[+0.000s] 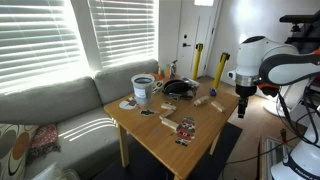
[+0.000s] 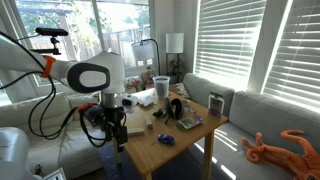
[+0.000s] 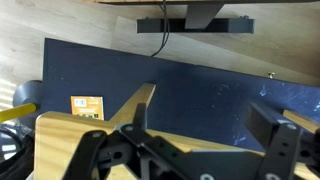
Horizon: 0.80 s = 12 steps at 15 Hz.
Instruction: Stack the wooden block on the right
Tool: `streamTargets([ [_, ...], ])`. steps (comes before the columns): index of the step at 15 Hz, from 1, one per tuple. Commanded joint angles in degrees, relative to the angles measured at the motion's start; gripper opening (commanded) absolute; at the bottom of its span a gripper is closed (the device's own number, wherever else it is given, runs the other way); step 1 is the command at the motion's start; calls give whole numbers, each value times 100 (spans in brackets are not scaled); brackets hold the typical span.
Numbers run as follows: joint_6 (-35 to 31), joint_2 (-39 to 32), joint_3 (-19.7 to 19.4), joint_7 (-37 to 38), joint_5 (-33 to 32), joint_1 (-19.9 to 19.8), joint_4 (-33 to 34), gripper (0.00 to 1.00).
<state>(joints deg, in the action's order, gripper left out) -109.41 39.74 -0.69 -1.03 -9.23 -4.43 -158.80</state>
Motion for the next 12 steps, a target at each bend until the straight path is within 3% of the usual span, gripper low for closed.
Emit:
streamTargets([
  [1, 13, -4, -35, 22, -20, 40, 6, 100],
  [5, 13, -22, -35, 22, -20, 40, 5, 100],
  [10, -959, 379, 256, 1016, 34, -46, 94, 100],
  [12, -1463, 202, 311, 1453, 32, -180, 161, 100],
])
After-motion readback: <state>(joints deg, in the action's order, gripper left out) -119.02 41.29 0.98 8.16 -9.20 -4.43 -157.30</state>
